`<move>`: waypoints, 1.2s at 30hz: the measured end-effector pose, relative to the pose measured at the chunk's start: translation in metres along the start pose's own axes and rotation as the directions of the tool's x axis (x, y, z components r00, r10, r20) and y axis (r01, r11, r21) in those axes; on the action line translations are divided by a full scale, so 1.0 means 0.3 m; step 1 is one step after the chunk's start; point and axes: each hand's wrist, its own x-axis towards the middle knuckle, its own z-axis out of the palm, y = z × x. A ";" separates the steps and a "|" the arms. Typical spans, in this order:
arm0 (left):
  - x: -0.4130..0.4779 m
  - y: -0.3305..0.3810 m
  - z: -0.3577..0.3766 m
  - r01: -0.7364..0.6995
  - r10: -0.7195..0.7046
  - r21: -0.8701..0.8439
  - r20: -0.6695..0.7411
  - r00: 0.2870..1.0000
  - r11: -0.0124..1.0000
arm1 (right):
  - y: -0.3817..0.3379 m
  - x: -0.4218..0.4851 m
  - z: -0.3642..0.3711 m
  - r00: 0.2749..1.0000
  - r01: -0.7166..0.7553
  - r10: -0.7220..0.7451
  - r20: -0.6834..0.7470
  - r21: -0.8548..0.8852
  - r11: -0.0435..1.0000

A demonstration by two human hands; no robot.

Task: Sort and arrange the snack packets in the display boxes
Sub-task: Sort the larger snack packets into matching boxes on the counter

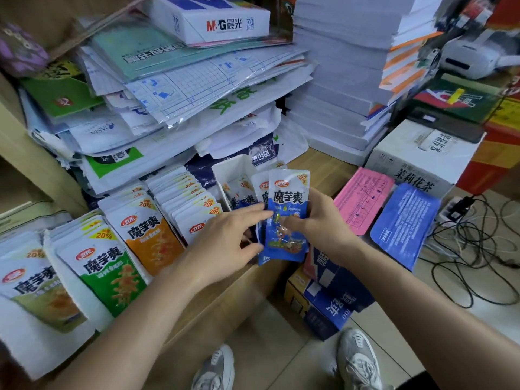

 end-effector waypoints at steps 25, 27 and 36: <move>0.122 -0.029 -0.107 -0.042 -0.078 -0.198 -0.564 0.822 0.979 | 0.009 -0.005 -0.019 0.987 -0.129 0.147 -0.062 0.227 0.965; 0.129 -0.028 -0.115 -0.023 -0.109 -0.211 -0.590 0.800 0.977 | 0.009 0.001 -0.018 0.981 -0.167 0.191 -0.043 0.326 0.930; 0.137 0.012 -0.103 0.092 -0.162 -0.198 -0.376 0.913 0.976 | 0.018 0.005 0.040 0.955 -0.250 0.296 -0.034 0.452 0.857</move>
